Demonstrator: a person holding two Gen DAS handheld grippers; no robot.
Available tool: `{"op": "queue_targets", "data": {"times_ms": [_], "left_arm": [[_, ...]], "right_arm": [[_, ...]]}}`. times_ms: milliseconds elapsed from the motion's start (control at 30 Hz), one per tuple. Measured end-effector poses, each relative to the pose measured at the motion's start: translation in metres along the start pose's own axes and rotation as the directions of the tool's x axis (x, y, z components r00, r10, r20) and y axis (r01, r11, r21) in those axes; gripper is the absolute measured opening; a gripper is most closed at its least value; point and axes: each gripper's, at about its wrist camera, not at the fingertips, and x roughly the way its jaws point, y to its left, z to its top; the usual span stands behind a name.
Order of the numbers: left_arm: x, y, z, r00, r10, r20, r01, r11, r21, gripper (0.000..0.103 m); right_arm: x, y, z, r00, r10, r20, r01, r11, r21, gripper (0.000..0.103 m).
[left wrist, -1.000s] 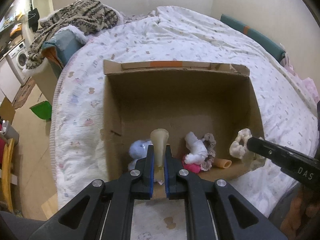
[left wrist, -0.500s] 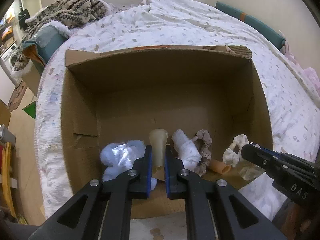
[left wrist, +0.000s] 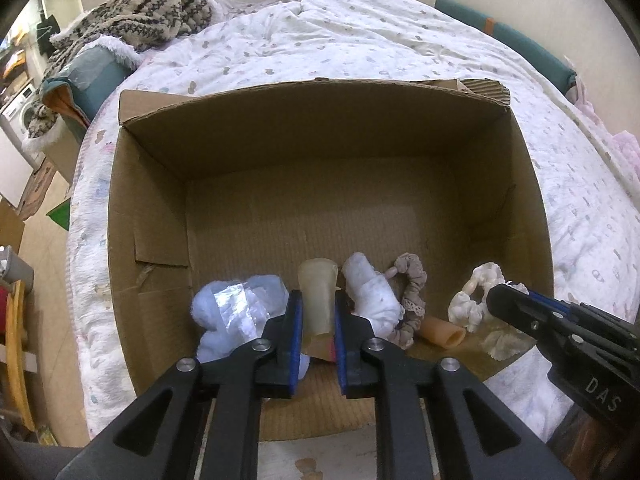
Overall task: Organize soft objects
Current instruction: 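Lower both items into the box and open both tools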
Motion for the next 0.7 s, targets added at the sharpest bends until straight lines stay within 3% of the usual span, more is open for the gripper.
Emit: {"op": "queue_targets", "data": {"times_ms": [233, 300, 367, 500, 533, 600, 633, 700], "left_arm": [[-0.005, 0.003, 0.000, 1.000, 0.010, 0.002, -0.010, 1.000, -0.006, 0.024], [-0.008, 0.004, 0.000, 1.000, 0.010, 0.007, -0.010, 1.000, -0.012, 0.031], [-0.011, 0.005, 0.000, 1.000, 0.015, 0.016, -0.015, 1.000, -0.014, 0.047], [-0.019, 0.007, 0.000, 0.998, 0.037, 0.042, -0.036, 0.999, -0.027, 0.059], [-0.020, 0.008, 0.000, 0.998, 0.043, 0.040, -0.042, 0.999, -0.031, 0.060], [-0.023, 0.010, 0.000, 0.997, 0.060, 0.040, -0.058, 0.997, -0.042, 0.060], [-0.024, 0.011, -0.001, 0.996, 0.071, 0.044, -0.069, 0.996, -0.048, 0.060], [-0.031, 0.014, -0.002, 0.994, 0.096, 0.060, -0.092, 0.994, -0.063, 0.060]], "right_arm": [[0.000, -0.003, 0.002, 1.000, 0.011, 0.000, -0.011, 1.000, 0.017, 0.019], [-0.002, -0.003, 0.002, 1.000, 0.013, 0.006, -0.013, 1.000, 0.022, 0.021], [-0.003, -0.005, 0.002, 1.000, 0.021, 0.009, -0.022, 0.999, 0.026, 0.022], [-0.007, -0.006, 0.003, 0.999, 0.029, 0.019, -0.029, 0.999, 0.025, 0.027], [-0.008, -0.006, 0.003, 0.999, 0.029, 0.022, -0.030, 0.999, 0.025, 0.032], [-0.009, -0.008, 0.003, 0.999, 0.027, 0.025, -0.028, 0.999, 0.032, 0.056], [-0.011, -0.009, 0.003, 0.999, 0.029, 0.033, -0.031, 0.999, 0.045, 0.072], [-0.015, -0.011, 0.003, 0.998, 0.047, 0.051, -0.050, 0.997, 0.061, 0.073]]}}
